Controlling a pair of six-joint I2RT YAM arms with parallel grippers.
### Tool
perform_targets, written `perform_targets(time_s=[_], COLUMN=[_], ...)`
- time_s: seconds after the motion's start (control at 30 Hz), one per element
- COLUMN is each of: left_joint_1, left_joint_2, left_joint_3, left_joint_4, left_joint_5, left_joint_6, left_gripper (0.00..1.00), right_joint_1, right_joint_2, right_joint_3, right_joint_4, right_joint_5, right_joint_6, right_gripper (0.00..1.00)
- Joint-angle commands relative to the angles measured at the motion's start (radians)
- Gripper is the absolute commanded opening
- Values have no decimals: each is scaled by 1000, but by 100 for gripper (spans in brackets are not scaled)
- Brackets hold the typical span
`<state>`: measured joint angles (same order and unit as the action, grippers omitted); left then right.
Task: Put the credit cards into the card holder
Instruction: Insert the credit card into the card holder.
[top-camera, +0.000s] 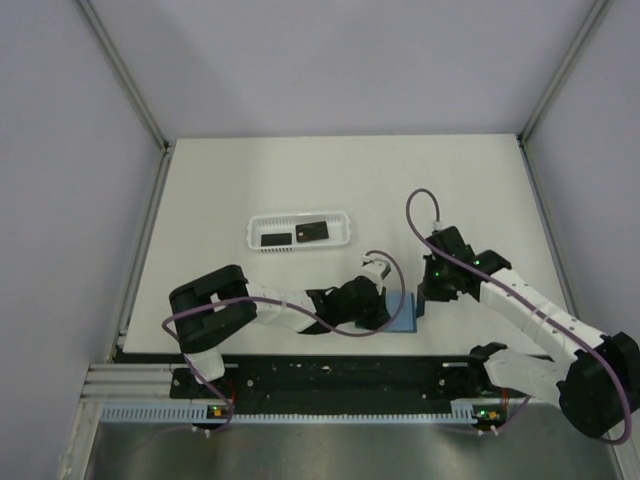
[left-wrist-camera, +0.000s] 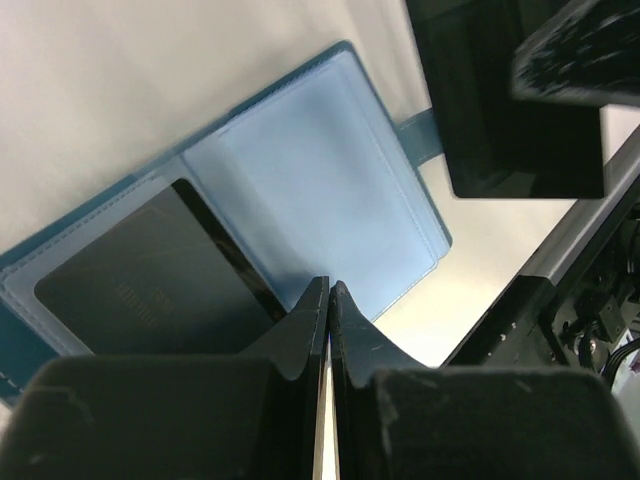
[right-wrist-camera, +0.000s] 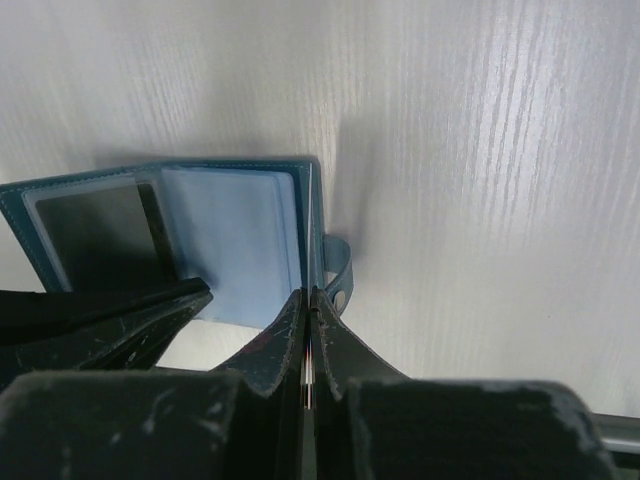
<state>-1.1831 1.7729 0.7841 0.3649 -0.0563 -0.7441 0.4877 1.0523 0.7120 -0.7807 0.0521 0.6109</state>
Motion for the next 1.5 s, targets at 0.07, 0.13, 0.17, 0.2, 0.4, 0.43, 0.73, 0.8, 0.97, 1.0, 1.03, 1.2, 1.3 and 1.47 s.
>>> perform_targets(time_s=[0.07,0.13,0.17,0.2,0.4,0.43,0.73,0.8,0.97,1.0,1.03,1.2,1.3,1.47], left_joint_1=[5,5,5,5,5,5,5,5,5,5,7,11,17,25], left_joint_2=[-27,-1,13,28,92,98,138,138,102,96,88,51,40,34], left_joint_3=[148,181,194,207,219,218,218,208,164,158,150,113,92,60], left_joint_4=[-90,-93,-92,-89,-73,-73,-104,-129,-211,-231,-248,-307,-314,-313], left_joint_5=[7,21,27,35,38,36,36,27,-22,-36,-48,-91,-100,-102], left_joint_6=[94,110,117,118,109,107,101,97,80,77,75,63,55,40], left_gripper=[5,5,5,5,3,3,2,1,0,0,0,0,0,0], right_joint_1=[-12,-12,-12,-12,-12,-11,-12,-11,-11,-12,-12,-12,-12,-12], right_joint_2=[74,86,90,94,104,106,109,110,118,120,121,124,124,124], right_joint_3=[-16,-16,-16,-16,-17,-17,-22,-22,-22,-22,-22,-23,-22,-22], right_joint_4=[43,43,43,43,43,44,46,46,46,46,46,44,43,40], right_joint_5=[-35,-34,-32,-28,-24,-24,-17,-15,-5,-5,-1,0,2,5], right_joint_6=[-16,-16,-14,-14,-16,-14,-11,-10,-8,-8,-8,-8,-8,-7], right_gripper=[0,0,0,0,0,0,0,0,0,0,0,0,0,0])
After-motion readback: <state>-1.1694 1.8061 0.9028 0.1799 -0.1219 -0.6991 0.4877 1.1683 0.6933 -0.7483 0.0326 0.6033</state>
